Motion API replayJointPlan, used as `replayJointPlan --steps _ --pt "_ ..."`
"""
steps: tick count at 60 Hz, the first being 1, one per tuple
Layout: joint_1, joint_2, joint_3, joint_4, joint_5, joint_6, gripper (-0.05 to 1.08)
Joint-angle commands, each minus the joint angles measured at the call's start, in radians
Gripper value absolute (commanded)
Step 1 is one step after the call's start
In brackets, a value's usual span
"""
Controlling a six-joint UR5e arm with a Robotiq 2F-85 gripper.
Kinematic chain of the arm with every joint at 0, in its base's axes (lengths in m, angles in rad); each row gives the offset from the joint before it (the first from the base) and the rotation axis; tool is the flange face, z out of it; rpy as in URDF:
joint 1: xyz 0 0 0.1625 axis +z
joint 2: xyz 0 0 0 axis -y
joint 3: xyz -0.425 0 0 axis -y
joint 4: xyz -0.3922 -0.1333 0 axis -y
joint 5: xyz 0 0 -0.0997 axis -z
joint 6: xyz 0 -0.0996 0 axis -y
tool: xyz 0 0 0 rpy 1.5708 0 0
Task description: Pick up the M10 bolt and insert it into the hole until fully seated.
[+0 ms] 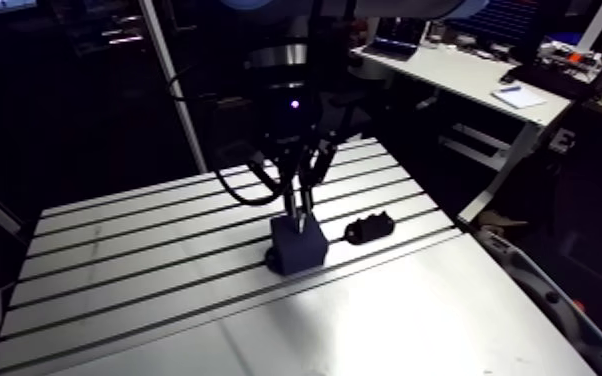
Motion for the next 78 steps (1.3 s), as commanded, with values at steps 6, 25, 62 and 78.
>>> replayJointPlan --steps 6,25,62,78 --pt "0.0 0.006 -0.004 -0.001 0.0 0.0 1.08" --pt "0.0 0.011 -0.007 -0.001 0.0 0.0 1.08" --pt "0.0 0.015 -0.01 -0.001 0.0 0.002 1.08" --pt "0.0 0.015 -0.01 -0.001 0.0 0.002 1.08"
